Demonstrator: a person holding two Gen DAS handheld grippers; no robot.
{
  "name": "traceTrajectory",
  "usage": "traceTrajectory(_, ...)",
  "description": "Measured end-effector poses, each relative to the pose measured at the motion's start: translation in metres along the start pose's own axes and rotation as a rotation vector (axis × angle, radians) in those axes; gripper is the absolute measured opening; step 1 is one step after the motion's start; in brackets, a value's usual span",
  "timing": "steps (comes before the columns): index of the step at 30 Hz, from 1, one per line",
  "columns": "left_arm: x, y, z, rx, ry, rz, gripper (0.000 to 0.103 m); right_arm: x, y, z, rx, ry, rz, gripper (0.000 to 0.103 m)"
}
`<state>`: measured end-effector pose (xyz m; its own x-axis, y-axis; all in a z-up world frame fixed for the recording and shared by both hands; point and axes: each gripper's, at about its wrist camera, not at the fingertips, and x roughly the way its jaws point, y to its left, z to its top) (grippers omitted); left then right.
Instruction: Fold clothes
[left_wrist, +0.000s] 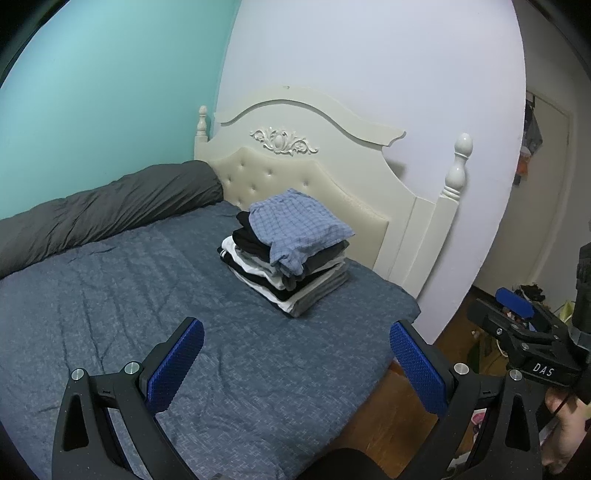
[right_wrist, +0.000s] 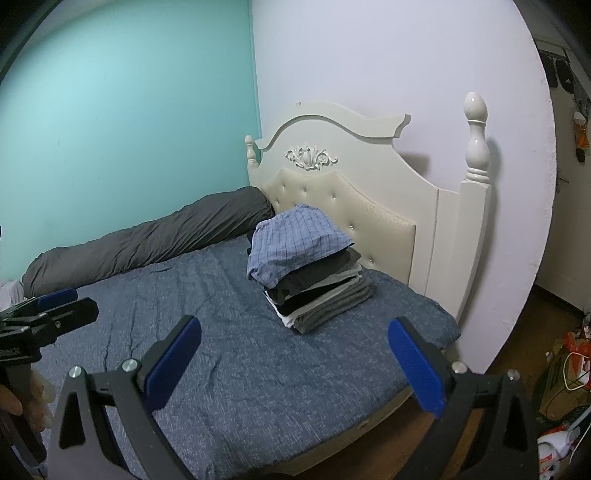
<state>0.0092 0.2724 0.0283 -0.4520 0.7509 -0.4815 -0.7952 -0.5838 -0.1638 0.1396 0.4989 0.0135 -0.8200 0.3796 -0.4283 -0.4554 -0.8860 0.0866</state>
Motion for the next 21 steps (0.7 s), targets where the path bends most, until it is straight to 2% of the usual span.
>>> traceTrajectory(21,0.0037,-0.0001,-0.0020,0.008,0.022,0.010,0.103,0.0038,0.0031,0.0006,0.000,0.003,0.005,0.103)
